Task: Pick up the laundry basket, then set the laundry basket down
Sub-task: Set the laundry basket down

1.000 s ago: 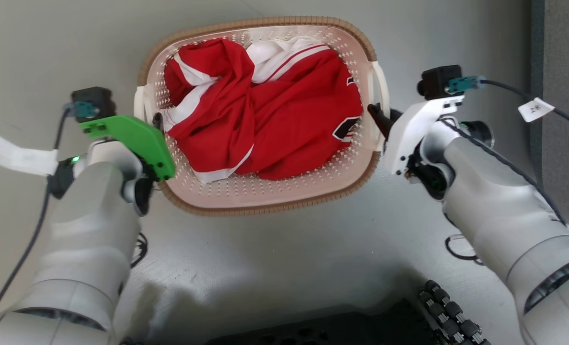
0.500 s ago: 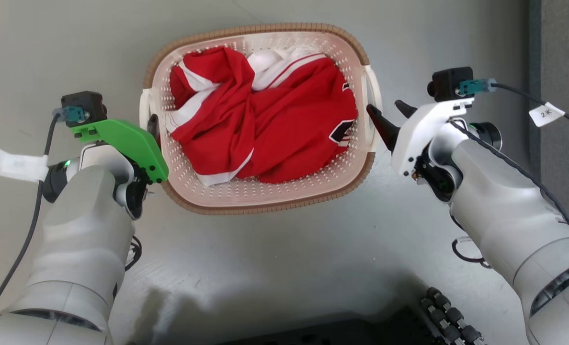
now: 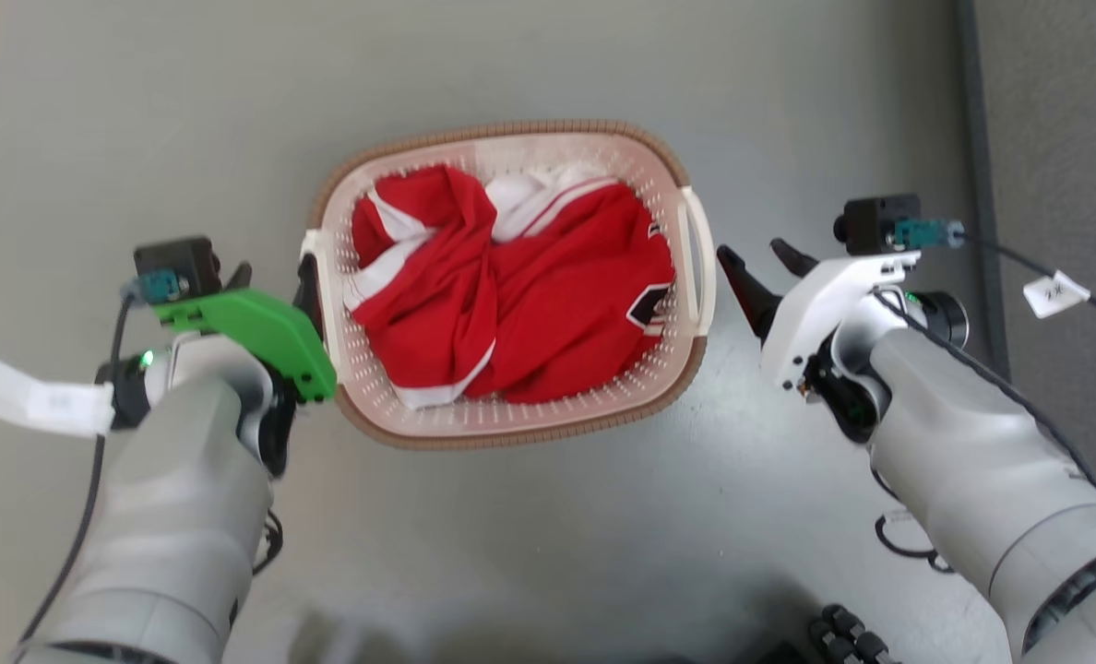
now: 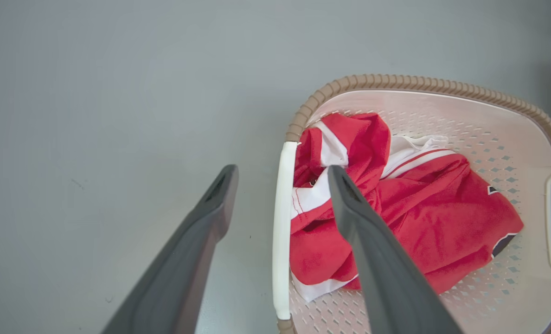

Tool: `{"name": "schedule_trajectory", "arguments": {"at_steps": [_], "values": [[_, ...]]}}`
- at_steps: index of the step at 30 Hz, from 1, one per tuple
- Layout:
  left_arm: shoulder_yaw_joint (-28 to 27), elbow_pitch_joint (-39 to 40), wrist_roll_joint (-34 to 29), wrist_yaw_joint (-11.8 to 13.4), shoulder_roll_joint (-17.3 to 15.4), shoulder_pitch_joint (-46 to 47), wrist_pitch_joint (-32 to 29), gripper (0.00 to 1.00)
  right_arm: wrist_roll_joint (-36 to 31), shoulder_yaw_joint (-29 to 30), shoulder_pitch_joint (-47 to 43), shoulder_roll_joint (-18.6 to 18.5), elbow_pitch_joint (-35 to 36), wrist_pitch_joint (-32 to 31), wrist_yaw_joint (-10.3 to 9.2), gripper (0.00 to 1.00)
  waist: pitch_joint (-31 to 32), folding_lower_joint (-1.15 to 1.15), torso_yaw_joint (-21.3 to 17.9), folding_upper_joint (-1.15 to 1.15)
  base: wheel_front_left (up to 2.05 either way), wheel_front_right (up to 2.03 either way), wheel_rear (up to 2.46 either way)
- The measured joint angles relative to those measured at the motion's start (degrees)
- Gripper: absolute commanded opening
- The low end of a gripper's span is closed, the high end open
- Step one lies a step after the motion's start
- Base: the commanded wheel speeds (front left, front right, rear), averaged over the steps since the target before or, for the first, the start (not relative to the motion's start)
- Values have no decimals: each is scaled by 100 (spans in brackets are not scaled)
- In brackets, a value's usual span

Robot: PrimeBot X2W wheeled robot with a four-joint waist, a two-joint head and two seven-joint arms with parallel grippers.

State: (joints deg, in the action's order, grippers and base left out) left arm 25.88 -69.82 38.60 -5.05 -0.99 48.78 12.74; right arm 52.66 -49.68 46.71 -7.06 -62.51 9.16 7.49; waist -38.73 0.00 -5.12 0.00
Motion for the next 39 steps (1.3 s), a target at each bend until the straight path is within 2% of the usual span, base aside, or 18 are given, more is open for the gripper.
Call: {"name": "schedule_trajectory", "arguments": {"at_steps": [12,18,27,31,39], "values": [[-45,250,7,-5,-2,-616,168,100,149,18,-564,-5,122,383,0,100,915,0,-48,0,0,0,0],[-232,649,3,35,-16,-736,168,100,236,76,-701,-36,280,450,0,100,1281,0,-72,0,0,0,0],[-589,1680,-192,328,-223,-1066,168,100,210,298,-777,-254,463,502,0,100,1866,0,-124,0,0,0,0],[-703,2050,-432,437,-271,-1339,168,100,36,594,-823,-354,811,502,-4,100,2107,0,-149,0,0,0,0],[-833,2794,-793,665,-371,-1834,168,100,-387,1031,-912,-543,1488,502,-175,100,2560,0,-205,0,0,0,0]]}}
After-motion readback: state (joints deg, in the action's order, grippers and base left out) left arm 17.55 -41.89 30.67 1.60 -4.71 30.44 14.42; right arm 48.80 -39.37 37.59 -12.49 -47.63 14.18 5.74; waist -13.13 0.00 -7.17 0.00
